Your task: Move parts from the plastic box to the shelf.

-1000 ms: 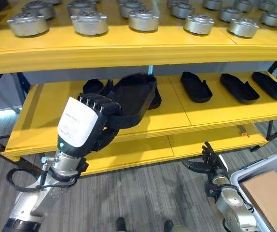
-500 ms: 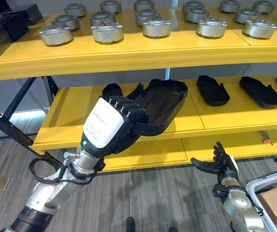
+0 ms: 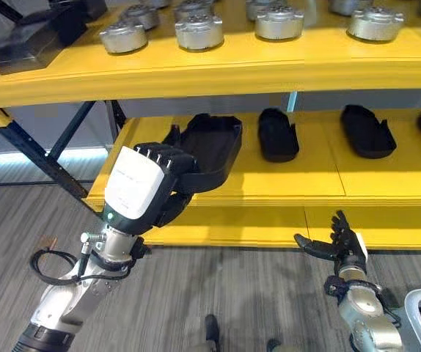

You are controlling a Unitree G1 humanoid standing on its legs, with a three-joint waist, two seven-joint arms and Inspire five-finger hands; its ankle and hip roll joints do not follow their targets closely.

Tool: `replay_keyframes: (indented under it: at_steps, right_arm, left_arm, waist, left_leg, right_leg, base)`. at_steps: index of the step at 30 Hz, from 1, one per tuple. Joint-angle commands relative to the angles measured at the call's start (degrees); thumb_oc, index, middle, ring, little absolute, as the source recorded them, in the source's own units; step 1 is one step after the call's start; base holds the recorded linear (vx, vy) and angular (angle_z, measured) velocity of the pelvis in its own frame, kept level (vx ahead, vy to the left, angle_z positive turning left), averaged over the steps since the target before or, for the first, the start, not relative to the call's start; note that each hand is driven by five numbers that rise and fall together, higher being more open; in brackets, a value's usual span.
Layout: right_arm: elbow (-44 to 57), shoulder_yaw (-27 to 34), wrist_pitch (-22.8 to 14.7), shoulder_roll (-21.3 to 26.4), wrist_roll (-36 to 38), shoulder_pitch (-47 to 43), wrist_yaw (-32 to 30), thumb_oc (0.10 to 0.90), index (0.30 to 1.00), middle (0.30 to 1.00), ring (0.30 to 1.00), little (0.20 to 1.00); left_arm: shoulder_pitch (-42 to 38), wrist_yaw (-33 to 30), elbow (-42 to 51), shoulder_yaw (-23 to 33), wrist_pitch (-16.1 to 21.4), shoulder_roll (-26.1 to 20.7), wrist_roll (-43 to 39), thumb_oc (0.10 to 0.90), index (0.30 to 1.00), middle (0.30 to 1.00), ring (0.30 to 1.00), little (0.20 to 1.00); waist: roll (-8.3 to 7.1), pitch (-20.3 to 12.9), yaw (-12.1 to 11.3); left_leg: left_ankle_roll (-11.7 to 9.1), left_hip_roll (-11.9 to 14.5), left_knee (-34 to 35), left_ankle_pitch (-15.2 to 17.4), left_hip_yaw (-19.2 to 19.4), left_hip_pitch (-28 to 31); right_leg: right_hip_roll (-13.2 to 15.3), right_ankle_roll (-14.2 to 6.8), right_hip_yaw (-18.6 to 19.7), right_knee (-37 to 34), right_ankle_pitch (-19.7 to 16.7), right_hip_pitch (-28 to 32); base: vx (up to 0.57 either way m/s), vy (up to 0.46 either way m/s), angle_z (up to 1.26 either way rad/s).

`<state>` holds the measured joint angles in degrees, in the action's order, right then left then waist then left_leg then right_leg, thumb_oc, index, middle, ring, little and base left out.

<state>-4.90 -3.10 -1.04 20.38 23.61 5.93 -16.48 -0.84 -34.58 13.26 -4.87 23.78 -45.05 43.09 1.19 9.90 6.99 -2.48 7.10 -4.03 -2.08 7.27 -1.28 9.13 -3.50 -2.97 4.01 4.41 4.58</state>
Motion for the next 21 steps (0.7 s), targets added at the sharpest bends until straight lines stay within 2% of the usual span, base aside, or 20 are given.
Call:
replay_keyframes:
  at_steps: [1, 2, 3, 4, 6, 8, 12, 15, 21]
  right_arm:
    - [4.57, 2.17, -6.37, 4.17, -0.6, -4.08, 2.65, 0.9, 1.0, 1.0, 1.0, 1.0]
    - [4.55, 2.31, -6.44, 4.48, -0.39, -4.05, 3.02, 0.9, 1.0, 1.0, 1.0, 1.0]
    - [4.43, 2.49, -6.61, 5.16, 0.42, -4.1, 3.75, 0.9, 1.0, 1.0, 1.0, 1.0]
    - [4.25, 2.64, -6.57, 5.59, 0.85, -4.25, 4.21, 0.9, 1.0, 1.0, 1.0, 1.0]
    - [3.75, 2.64, -7.0, 6.6, 0.88, -4.64, 4.91, 0.9, 1.0, 1.0, 1.0, 1.0]
    - [3.54, 2.38, -6.89, 6.7, 0.99, -4.54, 4.82, 0.9, 1.0, 1.0, 1.0, 1.0]
    - [2.44, 1.45, -6.08, 6.24, -0.78, -3.95, 7.6, 0.9, 1.0, 1.0, 1.0, 1.0]
    - [3.55, 1.12, -5.9, 5.04, -2.02, -1.62, 7.86, 0.9, 1.0, 1.0, 1.0, 1.0]
    - [5.1, 1.83, -4.88, 4.02, -4.07, -0.53, 7.28, 0.9, 1.0, 1.0, 1.0, 1.0]
  left_arm:
    - [-4.14, -9.5, 4.79, 7.54, -2.63, 0.76, -3.79, 0.4, 0.3, 0.3, 0.3, 0.3]
    - [-3.75, -9.8, 4.83, 7.79, -2.83, 0.6, -3.9, 0.4, 0.3, 0.3, 0.3, 0.3]
    - [-3.01, -10.02, 4.85, 8.27, -3.26, 0.23, -4.17, 0.4, 0.3, 0.3, 0.3, 0.3]
    - [-2.79, -9.95, 4.81, 8.38, -3.74, 0.03, -4.06, 0.4, 0.3, 0.3, 0.3, 0.3]
    - [-3.16, -10.6, 4.03, 7.38, -4.36, -0.62, -4.06, 0.4, 0.3, 0.3, 0.3, 0.3]
    - [-3.91, -11.17, 3.62, 5.93, -5.41, -0.46, -3.19, 0.4, 0.3, 0.3, 0.3, 0.3]
    - [-6.31, -9.48, 2.41, 5.58, -4.85, -1.72, -6.54, 0.4, 0.3, 0.3, 0.3, 0.3]
    - [-6.13, -7.6, 2.29, 6.28, -4.0, -1.74, -5.86, 0.4, 0.3, 0.3, 0.3, 0.3]
    - [-3.61, -8.0, 2.25, 10.03, -2.48, -2.04, -5.63, 0.4, 0.3, 0.3, 0.3, 0.3]
  waist:
    - [-0.17, -2.46, 2.01]
    - [-0.18, -2.4, 2.02]
    - [-0.2, -2.32, 2.25]
    - [-0.15, -2.28, 2.58]
    - [0.55, -2.12, 3.99]
    - [1.27, -2.07, 4.64]
    - [2.5, -2.24, 4.77]
    - [1.38, -2.86, 3.93]
    - [-0.09, -3.72, 2.14]
  left_leg:
    - [-3.65, 6.41, 5.94, -5.42, -0.71, 4.97]
    - [-4.21, 8.23, 6.17, -7.4, -1.19, 4.91]
    - [-5.22, 11.4, 7.46, -10.84, -2.2, 4.86]
    - [-5.67, 13.07, 8.56, -12.27, -2.21, 4.95]
    - [-6.67, 15.15, 9.03, -11.6, 0.79, 5.21]
    - [-7.43, 15.87, 9.03, -12.84, 2.97, 4.94]
    - [-7.79, 13.98, 9.03, -10.94, 4.9, 5.82]
    - [-7.38, 11.08, 9.03, -5.97, 5.59, 7.07]
    - [-6.64, 8.49, 8.97, -3.08, 7.64, 8.43]
  right_leg:
    - [-3.93, 0.31, 2.88, 3.85, -1.33, -4.18]
    - [-3.55, 0.37, 2.88, 4.48, -0.88, -4.33]
    - [-2.89, 0.54, 2.8, 5.85, 0.02, -4.94]
    - [-2.18, 0.47, 2.61, 6.61, 0.37, -5.48]
    - [0.09, 0.01, 1.14, 8.21, 0.94, -6.61]
    - [1.42, -0.62, 0.21, 8.81, 1.0, -6.65]
    - [3.66, -2.77, -0.51, 7.94, -0.17, -5.7]
    - [5.83, -5.82, -1.45, 3.35, -3.56, -3.15]
    - [7.6, -8.24, -4.66, -2.65, -7.17, -0.75]
  base:
    - [0.06, 0.299, -0.04]
    - [0.05, 0.345, -0.03]
    - [0.05, 0.37, -0.04]
    - [0.04, 0.442, -0.04]
    - [0.04, 0.486, -0.11]
    - [0.08, 0.501, -0.02]
    - [0.12, 0.387, 0.09]
    - [0.16, 0.182, 0.22]
    - [0.12, 0.101, 0.15]
